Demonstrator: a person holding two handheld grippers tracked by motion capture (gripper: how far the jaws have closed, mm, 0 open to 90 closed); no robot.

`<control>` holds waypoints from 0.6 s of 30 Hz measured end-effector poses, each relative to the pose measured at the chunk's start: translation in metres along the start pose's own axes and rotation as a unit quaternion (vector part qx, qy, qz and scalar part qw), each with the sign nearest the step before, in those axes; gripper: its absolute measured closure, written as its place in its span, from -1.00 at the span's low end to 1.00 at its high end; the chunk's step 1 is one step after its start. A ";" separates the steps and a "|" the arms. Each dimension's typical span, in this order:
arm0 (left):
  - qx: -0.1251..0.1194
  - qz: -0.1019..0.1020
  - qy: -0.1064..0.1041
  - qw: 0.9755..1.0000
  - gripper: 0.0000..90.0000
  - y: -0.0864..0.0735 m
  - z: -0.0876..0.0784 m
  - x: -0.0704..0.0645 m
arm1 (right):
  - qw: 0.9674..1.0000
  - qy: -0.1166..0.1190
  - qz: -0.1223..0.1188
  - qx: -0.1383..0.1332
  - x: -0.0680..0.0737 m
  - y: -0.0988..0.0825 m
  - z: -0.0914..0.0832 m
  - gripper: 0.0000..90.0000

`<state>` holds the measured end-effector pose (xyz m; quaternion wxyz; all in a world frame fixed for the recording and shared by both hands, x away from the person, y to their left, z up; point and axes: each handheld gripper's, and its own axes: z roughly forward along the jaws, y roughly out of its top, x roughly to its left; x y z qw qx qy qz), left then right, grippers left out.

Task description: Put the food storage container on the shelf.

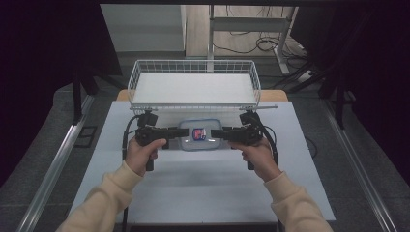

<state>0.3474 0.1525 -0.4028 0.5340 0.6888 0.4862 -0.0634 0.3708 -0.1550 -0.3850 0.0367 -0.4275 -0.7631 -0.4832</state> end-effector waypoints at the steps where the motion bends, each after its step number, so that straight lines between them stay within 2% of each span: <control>1: -0.002 0.002 0.001 1.000 0.10 0.004 -0.001 -0.001 | 1.000 0.000 -0.003 0.000 0.000 0.004 -0.001 0.05; 3: -0.006 0.005 0.000 1.000 0.11 0.012 -0.002 -0.003 | 1.000 0.001 -0.006 -0.002 0.002 0.016 -0.004 0.05; 5: -0.012 0.007 -0.001 1.000 0.11 0.021 -0.005 -0.006 | 1.000 0.001 -0.011 -0.005 0.003 0.023 -0.006 0.05; 6: -0.012 0.007 -0.001 1.000 0.11 0.021 -0.005 -0.006 | 1.000 0.001 -0.011 -0.005 0.003 0.023 -0.006 0.05; 9: -0.016 0.013 -0.002 1.000 0.11 0.033 -0.008 -0.008 | 1.000 0.001 -0.018 -0.011 0.005 0.040 -0.009 0.05; 10: -0.018 0.017 -0.001 1.000 0.11 0.041 -0.010 -0.009 | 1.000 0.001 -0.019 -0.012 0.006 0.044 -0.010 0.05; 14: -0.022 0.021 -0.002 1.000 0.11 0.053 -0.013 -0.010 | 1.000 0.000 -0.024 -0.014 0.008 0.057 -0.011 0.05; 16: -0.029 0.021 -0.007 0.999 0.11 0.064 -0.015 -0.008 | 0.999 0.000 -0.027 -0.021 0.009 0.069 -0.012 0.06; 18: -0.031 0.017 -0.010 0.999 0.11 0.068 -0.015 -0.007 | 0.999 0.000 -0.028 -0.022 0.009 0.073 -0.013 0.07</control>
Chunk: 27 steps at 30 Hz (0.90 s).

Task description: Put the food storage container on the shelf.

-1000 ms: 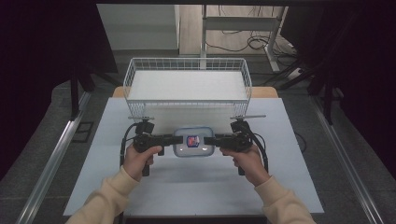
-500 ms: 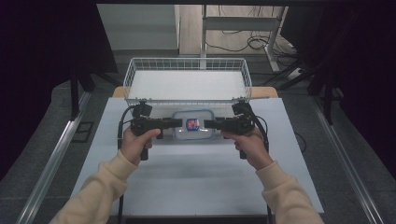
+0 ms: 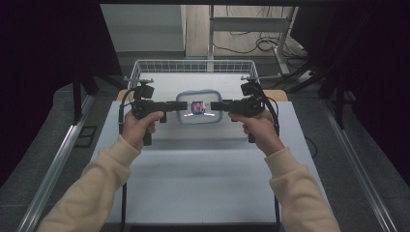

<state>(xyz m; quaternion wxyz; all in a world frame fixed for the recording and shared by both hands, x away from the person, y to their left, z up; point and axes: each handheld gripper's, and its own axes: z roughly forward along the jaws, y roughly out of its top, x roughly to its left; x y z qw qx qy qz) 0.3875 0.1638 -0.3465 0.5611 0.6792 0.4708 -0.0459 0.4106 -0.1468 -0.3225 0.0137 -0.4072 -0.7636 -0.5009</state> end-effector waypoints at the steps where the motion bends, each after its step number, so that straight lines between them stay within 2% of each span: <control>1: 0.000 -0.002 -0.001 1.000 0.11 0.002 0.000 0.001 | 1.000 0.004 0.003 -0.005 -0.002 0.007 0.000 0.08; 6: 0.002 -0.011 -0.001 1.000 0.11 0.019 0.003 0.007 | 1.000 0.005 0.007 -0.007 -0.007 0.019 0.003 0.08; 12: 0.005 -0.008 0.005 1.000 0.11 0.040 0.004 0.008 | 1.000 0.008 0.014 -0.011 -0.013 0.035 0.007 0.08; 14: 0.008 -0.006 0.006 1.000 0.11 0.054 0.005 0.009 | 1.000 0.010 0.018 -0.015 -0.016 0.046 0.007 0.08; 20: 0.014 -0.011 0.008 1.000 0.09 0.071 0.011 0.014 | 1.000 0.006 0.024 -0.014 -0.021 0.064 0.010 0.08; 22: 0.018 -0.015 0.011 1.000 0.08 0.076 0.015 0.018 | 1.000 0.000 0.026 -0.010 -0.024 0.068 0.013 0.07; 23: 0.027 -0.010 0.012 1.000 0.08 0.078 0.016 0.022 | 1.000 -0.002 0.028 -0.009 -0.025 0.070 0.015 0.07; 27: 0.037 -0.025 0.008 0.999 0.08 0.082 0.022 0.035 | 0.999 -0.002 0.037 -0.002 -0.036 0.073 0.024 0.07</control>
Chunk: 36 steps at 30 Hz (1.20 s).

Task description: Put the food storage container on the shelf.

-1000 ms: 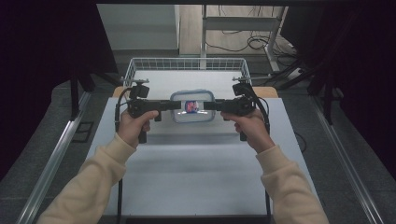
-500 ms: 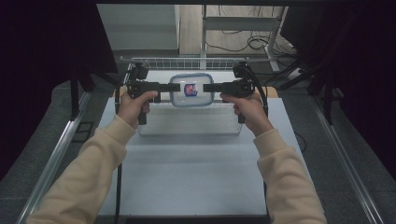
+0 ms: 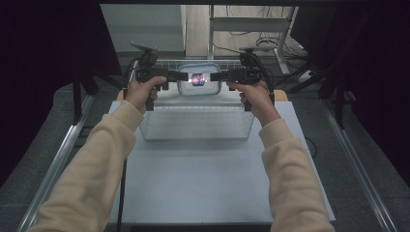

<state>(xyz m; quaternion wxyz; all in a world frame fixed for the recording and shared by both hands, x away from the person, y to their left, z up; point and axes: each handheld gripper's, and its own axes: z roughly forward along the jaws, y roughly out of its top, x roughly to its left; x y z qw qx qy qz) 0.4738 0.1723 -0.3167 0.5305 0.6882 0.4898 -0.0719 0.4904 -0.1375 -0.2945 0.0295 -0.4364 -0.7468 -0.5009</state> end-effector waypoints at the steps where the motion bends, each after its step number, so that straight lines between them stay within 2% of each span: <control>1: 0.000 0.000 0.000 1.000 0.08 0.000 0.000 0.000 | 1.000 0.000 0.003 0.000 -0.002 0.000 0.002 0.07; 6: 0.001 -0.021 -0.001 1.000 0.08 0.001 0.008 0.011 | 1.000 0.001 0.020 0.006 -0.011 0.001 0.010 0.07; 7: 0.001 -0.031 -0.007 0.999 0.10 0.003 0.009 0.015 | 0.999 0.004 0.035 0.005 -0.016 0.001 0.013 0.07; 10: -0.001 -0.038 -0.008 0.999 0.11 0.004 0.010 0.016 | 0.999 0.008 0.045 0.007 -0.019 0.002 0.014 0.07; 14: 0.004 -0.057 -0.005 0.998 0.11 0.008 0.013 0.020 | 0.997 0.012 0.065 0.026 -0.025 0.006 0.018 0.06; 19: 0.001 -0.084 -0.007 0.996 0.13 0.010 0.017 0.026 | 0.992 0.017 0.122 0.032 -0.036 0.011 0.024 0.04; 24: -0.001 -0.105 -0.011 0.994 0.12 0.012 0.021 0.033 | 0.989 0.010 0.147 0.031 -0.039 0.013 0.029 0.01; 28: -0.004 -0.123 -0.020 0.992 0.11 0.012 0.024 0.039 | 0.984 0.008 0.177 0.029 -0.044 0.013 0.033 -0.01; 36: -0.004 -0.139 -0.026 0.990 0.10 0.012 0.026 0.044 | 0.980 0.008 0.195 0.021 -0.048 0.012 0.036 -0.01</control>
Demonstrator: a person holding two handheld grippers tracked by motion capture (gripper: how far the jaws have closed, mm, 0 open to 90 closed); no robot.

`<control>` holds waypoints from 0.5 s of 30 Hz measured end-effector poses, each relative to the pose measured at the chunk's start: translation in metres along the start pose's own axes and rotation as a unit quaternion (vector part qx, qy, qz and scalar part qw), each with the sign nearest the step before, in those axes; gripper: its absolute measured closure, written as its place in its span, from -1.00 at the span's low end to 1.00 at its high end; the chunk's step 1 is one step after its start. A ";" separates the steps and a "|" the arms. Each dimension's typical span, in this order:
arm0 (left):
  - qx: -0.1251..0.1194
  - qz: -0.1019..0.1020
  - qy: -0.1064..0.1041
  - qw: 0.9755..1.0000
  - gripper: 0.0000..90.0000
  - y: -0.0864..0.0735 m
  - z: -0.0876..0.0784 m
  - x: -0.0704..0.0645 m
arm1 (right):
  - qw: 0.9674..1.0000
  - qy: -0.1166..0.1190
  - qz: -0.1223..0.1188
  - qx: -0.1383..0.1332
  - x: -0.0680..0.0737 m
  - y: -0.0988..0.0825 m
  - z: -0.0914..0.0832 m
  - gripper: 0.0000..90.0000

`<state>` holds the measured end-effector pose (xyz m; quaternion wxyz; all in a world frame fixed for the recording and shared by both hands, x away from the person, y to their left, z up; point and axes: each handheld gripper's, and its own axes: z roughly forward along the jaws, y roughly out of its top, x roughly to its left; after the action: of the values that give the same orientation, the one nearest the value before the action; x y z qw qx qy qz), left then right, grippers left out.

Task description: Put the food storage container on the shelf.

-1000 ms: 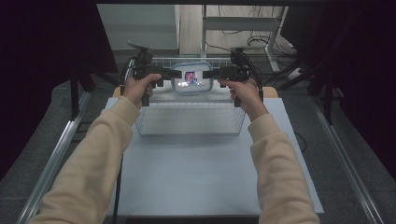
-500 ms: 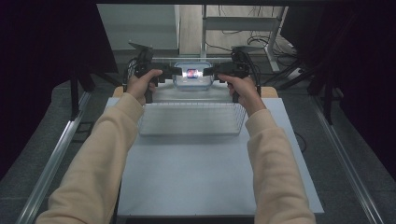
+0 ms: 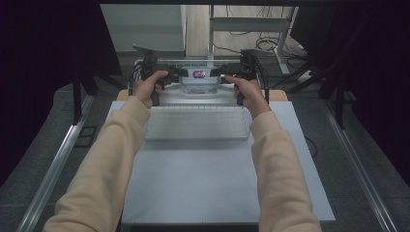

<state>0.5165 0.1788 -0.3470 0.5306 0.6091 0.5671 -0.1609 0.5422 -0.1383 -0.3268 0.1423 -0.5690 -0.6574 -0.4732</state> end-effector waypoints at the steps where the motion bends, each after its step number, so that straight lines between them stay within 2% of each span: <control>1: 0.000 0.000 0.000 1.000 0.10 0.000 0.000 0.000 | 1.000 0.000 0.000 0.000 0.000 0.000 0.000 -0.01; 7: -0.001 -0.002 0.004 1.000 0.09 0.000 0.001 -0.001 | 1.000 -0.002 0.000 -0.005 0.001 -0.001 0.000 -0.05; 8: -0.001 -0.001 0.010 1.000 -0.10 -0.001 0.002 -0.002 | 1.000 -0.013 -0.011 -0.011 0.004 -0.003 0.002 -0.26; 9: -0.001 0.000 0.011 1.000 -0.10 -0.001 0.003 -0.002 | 1.000 -0.013 -0.011 -0.011 0.004 -0.003 0.002 -0.26; 11: -0.012 0.006 0.013 1.000 -0.35 -0.001 0.002 -0.002 | 1.000 -0.015 -0.011 -0.023 0.005 -0.005 0.002 -0.48; 13: -0.031 0.024 0.019 0.999 -0.50 -0.002 -0.001 -0.005 | 0.999 -0.020 -0.016 -0.034 0.009 -0.007 -0.001 -0.69; 15: -0.043 0.046 0.026 0.998 -0.56 -0.004 -0.006 -0.010 | 0.998 -0.027 -0.031 -0.049 0.013 -0.010 -0.005 -0.78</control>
<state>0.5073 0.1772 -0.3386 0.5485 0.6151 0.5582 -0.0960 0.5272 -0.1335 -0.3193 0.0813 -0.5669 -0.6545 -0.4936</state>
